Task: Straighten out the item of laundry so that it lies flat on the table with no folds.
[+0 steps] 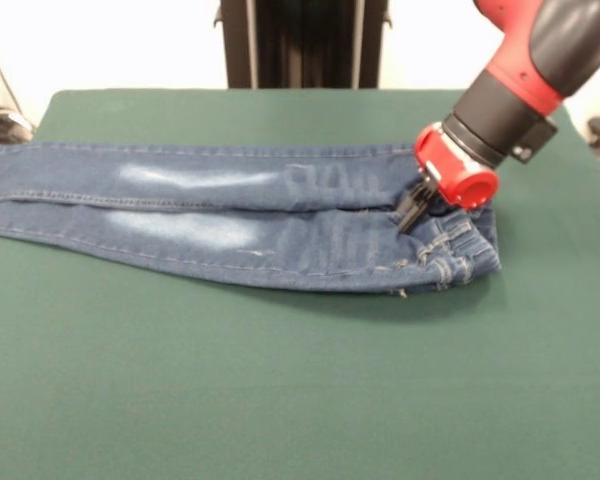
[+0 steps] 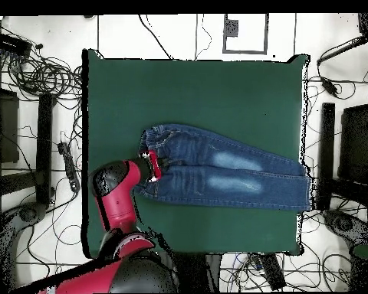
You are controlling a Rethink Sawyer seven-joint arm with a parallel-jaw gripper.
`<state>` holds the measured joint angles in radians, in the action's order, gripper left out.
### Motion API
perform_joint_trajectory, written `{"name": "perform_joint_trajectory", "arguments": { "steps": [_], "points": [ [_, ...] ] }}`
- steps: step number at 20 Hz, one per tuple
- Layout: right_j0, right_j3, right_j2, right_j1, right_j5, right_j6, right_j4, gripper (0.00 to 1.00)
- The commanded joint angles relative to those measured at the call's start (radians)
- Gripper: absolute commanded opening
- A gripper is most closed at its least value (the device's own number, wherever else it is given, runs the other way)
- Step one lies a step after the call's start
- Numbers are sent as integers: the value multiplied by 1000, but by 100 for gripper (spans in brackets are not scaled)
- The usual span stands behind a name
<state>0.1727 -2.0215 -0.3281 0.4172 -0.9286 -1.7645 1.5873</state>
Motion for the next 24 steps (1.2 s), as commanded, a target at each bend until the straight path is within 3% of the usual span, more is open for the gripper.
{"name": "perform_joint_trajectory", "arguments": {
  "steps": [1, 7, 13, 18, 24],
  "points": [
    [86, 45, -231, -149, 104, 125, 102, 0],
    [116, 68, -252, -149, 19, 148, 145, 0],
    [118, 63, -261, -148, 68, 80, 100, 0],
    [113, 41, -324, -90, 5, 113, 229, 0],
    [123, 29, -305, -73, 116, 14, 138, 0]
  ]
}}
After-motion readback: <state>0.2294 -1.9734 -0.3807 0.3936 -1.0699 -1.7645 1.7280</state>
